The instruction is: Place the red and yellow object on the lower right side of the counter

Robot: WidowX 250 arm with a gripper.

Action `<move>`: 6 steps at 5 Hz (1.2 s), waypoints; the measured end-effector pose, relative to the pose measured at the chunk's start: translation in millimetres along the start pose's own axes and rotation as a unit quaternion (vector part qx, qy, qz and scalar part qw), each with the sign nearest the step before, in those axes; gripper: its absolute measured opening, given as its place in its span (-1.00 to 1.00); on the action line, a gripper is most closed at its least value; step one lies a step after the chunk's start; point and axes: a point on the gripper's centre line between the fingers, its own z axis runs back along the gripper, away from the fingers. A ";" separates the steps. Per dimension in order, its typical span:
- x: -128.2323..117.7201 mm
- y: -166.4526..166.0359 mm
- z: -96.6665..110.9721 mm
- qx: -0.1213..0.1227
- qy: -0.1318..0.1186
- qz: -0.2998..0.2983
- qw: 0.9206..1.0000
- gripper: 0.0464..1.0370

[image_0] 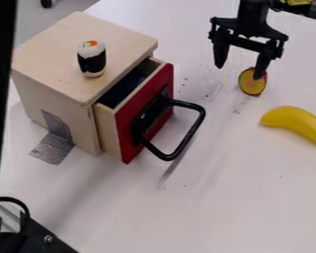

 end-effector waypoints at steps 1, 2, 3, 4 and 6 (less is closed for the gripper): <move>9.1 -6.2 -6.4 -0.001 0.003 -0.010 1.000 0.92; 17.9 -9.8 -15.3 0.008 0.011 -0.013 1.000 0.92; 24.0 -8.3 -23.7 0.019 0.020 -0.008 1.000 0.92; 24.8 -7.5 -32.1 0.024 0.027 -0.006 0.999 0.92; 22.4 -14.9 -39.5 0.028 0.039 -0.011 0.999 0.83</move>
